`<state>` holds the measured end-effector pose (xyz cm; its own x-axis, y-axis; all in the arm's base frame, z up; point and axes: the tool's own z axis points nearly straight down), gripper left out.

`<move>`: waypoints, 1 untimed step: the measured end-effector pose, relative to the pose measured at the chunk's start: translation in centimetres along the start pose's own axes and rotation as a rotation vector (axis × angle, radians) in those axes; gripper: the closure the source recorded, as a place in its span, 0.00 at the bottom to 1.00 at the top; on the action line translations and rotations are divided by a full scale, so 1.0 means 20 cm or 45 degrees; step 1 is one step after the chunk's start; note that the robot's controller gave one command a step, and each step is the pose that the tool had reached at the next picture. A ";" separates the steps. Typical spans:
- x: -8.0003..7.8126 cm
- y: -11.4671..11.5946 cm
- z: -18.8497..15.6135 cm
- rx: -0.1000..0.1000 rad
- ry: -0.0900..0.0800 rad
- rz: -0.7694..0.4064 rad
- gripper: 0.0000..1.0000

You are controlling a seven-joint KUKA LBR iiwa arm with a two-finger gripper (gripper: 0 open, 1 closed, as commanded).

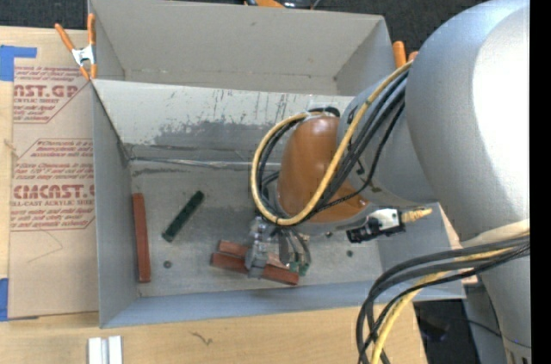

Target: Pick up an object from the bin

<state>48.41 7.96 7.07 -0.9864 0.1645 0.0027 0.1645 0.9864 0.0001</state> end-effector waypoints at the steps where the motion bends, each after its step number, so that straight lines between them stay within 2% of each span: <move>1: -0.01 -0.20 -0.01 0.002 -0.002 0.023 1.00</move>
Offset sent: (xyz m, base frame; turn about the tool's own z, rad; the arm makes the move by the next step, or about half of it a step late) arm -0.0037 -0.0369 0.0032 0.0149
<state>48.00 4.04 7.34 -0.9833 0.1821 0.0011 0.1821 0.9833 -0.0019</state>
